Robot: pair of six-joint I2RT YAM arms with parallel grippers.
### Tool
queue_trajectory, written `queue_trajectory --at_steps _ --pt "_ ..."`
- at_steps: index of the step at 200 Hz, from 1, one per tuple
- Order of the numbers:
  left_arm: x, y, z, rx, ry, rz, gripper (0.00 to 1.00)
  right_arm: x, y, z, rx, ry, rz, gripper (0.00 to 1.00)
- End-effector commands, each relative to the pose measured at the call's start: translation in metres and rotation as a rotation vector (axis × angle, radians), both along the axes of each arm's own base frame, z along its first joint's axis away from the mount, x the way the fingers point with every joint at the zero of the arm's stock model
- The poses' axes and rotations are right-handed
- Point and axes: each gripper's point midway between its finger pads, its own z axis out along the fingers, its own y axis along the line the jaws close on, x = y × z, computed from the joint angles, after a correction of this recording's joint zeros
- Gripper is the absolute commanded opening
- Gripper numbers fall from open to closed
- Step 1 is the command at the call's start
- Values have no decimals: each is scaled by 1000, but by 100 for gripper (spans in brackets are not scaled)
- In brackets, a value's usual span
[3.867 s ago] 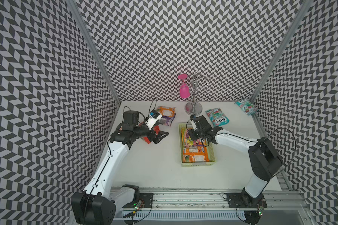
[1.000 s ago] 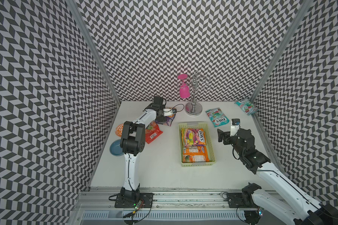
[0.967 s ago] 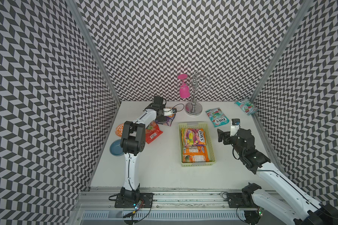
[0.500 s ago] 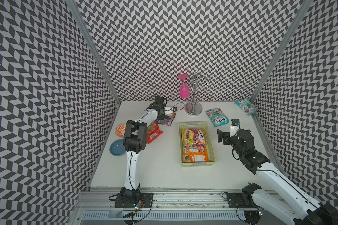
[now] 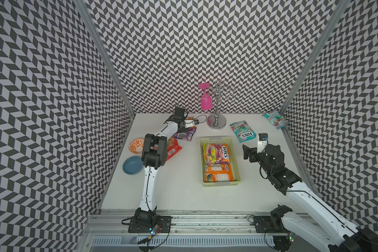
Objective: Put the candies in the basket
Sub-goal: Pick up the candy at the center of the board.
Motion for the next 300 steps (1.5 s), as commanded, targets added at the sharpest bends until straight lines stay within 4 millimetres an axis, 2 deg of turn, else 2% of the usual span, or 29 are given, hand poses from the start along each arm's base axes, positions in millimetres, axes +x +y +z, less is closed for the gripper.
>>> queue_trajectory --at_steps 1,5,51,82,112,142,177,194,197,236,271,281,298,300 --pt "-8 -4 36 -55 -33 1 3 3 -2 10 7 -48 -11 99" --pt "-8 -5 42 -59 -43 2 0 4 -1 9 9 -47 -8 99" --pt "-18 -5 94 -102 -130 16 0 3 -1 11 13 -49 -6 99" --pt "-35 -9 131 -114 -165 13 0 2 -1 12 15 -53 -4 99" --pt "-69 -17 169 -143 -168 7 0 2 -2 12 11 -55 -9 99" --pt "-119 -31 195 -213 -104 -31 0 1 4 19 20 -71 28 99" --pt "-185 -58 210 -297 12 -119 0 -8 30 36 35 -113 191 98" --pt "-211 -72 219 -353 68 -149 0 -11 31 47 41 -132 196 98" --pt "-216 -75 221 -365 80 -156 0 -17 45 48 31 -136 294 98" --pt "-275 -111 232 -499 249 -243 0 -51 86 66 6 -179 601 97" --pt "-320 -134 216 -500 349 -327 0 -79 112 73 40 -223 802 95" --pt "-329 -139 209 -489 355 -352 0 -84 118 73 64 -222 839 96" --pt "-343 -146 202 -465 349 -398 0 -79 121 66 65 -217 842 96" --pt "-345 -148 201 -462 348 -404 0 -92 130 67 99 -211 922 96"
